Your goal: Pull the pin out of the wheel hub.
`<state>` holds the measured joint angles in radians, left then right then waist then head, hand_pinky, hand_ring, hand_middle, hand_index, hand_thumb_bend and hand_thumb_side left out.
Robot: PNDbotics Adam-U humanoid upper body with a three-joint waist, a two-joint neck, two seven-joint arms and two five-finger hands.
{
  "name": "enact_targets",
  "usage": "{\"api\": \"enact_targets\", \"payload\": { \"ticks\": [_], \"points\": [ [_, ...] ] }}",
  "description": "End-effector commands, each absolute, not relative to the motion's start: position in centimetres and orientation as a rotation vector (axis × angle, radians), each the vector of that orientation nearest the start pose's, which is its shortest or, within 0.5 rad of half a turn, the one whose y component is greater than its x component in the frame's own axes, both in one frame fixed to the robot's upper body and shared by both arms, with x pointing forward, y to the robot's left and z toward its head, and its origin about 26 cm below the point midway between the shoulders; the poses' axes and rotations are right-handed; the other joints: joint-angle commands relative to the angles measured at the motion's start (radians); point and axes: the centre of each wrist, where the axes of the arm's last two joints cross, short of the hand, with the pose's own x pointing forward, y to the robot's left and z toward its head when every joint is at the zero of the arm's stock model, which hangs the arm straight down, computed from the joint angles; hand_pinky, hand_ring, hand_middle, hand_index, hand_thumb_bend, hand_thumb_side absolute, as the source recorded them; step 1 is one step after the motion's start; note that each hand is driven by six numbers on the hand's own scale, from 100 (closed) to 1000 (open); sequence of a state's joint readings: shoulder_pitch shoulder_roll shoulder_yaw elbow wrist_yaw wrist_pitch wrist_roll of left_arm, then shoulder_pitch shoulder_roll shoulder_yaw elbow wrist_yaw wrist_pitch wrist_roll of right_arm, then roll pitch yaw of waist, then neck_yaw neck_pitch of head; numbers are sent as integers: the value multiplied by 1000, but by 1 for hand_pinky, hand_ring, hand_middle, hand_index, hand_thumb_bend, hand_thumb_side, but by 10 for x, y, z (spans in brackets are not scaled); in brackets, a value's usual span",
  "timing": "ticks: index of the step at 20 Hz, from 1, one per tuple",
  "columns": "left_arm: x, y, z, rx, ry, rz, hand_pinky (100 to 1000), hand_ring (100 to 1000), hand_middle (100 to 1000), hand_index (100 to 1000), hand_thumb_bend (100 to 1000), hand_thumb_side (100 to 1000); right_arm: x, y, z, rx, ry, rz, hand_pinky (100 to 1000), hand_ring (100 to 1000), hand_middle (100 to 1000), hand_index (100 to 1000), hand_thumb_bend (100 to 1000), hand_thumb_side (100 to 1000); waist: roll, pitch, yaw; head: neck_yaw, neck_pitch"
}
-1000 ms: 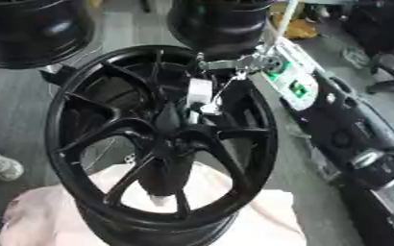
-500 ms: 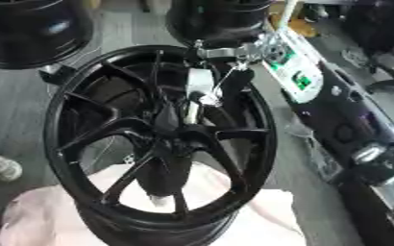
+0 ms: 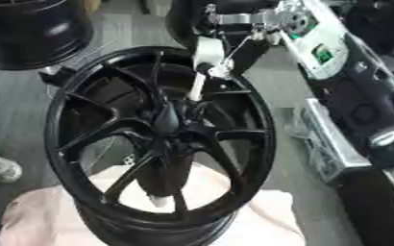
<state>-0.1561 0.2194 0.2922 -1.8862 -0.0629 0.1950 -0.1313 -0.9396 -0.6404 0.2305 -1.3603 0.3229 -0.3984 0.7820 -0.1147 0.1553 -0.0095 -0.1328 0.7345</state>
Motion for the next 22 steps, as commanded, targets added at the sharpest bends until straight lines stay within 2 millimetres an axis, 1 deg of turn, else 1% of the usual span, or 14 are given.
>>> {"api": "enact_targets", "payload": {
  "ticks": [1,5,7,9,11,12,14,15,16,17,18,19,20,22],
  "points": [
    [287,342,147,369,-1846,-144,774,681,660,723,361,664,411,-308,335,-575,-1733,1939,366,400,458,662,136,232,5,-20,-6,6,1],
    [286,342,146,373,-1845,-136,774,681,660,723,362,663,397,-369,334,-741,-1714,1683,360,389,452,660,137,206,9,-22,-10,10,0],
    [286,343,146,374,-1846,-130,774,680,659,723,362,663,388,-404,323,-821,-1679,1525,353,381,446,657,134,200,13,-21,-10,9,-4],
    [286,343,146,378,-1846,-124,774,680,659,723,362,663,377,-445,302,-896,-1613,1327,344,371,439,651,128,202,18,-20,-10,13,-7],
    [286,344,146,381,-1848,-118,774,680,658,723,362,662,365,-476,277,-937,-1551,1179,352,377,445,657,132,202,20,-19,-10,14,-9],
    [286,344,147,382,-1850,-115,774,680,658,723,362,663,358,-493,257,-950,-1489,1106,368,389,455,667,134,199,22,-17,-11,18,-10],
    [286,344,147,382,-1852,-112,774,680,658,723,361,663,343,-517,219,-964,-1373,993,490,471,525,738,156,222,25,-13,-12,22,-11],
    [286,344,147,382,-1852,-111,774,680,658,723,361,663,336,-526,204,-967,-1329,952,490,471,525,738,156,222,26,-13,-12,23,-11],
    [286,344,147,383,-1852,-110,774,680,657,723,361,663,328,-535,181,-954,-1261,904,688,675,743,870,257,335,28,-11,-14,25,-11],
    [286,344,147,383,-1853,-110,774,680,657,723,361,663,321,-542,163,-947,-1202,868,688,675,743,870,257,335,29,-11,-14,24,-10],
    [287,344,147,384,-1855,-108,774,680,657,723,361,662,312,-548,140,-935,-1140,819,838,851,894,953,328,472,31,-9,-15,25,-12],
    [287,344,147,383,-1856,-108,774,680,657,723,361,662,306,-551,124,-934,-1102,783,838,851,894,953,328,472,31,-9,-15,24,-13],
    [287,344,147,381,-1857,-106,774,680,657,723,361,662,301,-551,109,-931,-1091,731,871,892,929,964,316,523,33,-8,-15,25,-14],
    [287,343,147,378,-1858,-103,774,680,657,723,362,663,293,-547,84,-939,-1127,609,855,871,922,956,305,544,36,-7,-14,26,-15]
  ]
}}
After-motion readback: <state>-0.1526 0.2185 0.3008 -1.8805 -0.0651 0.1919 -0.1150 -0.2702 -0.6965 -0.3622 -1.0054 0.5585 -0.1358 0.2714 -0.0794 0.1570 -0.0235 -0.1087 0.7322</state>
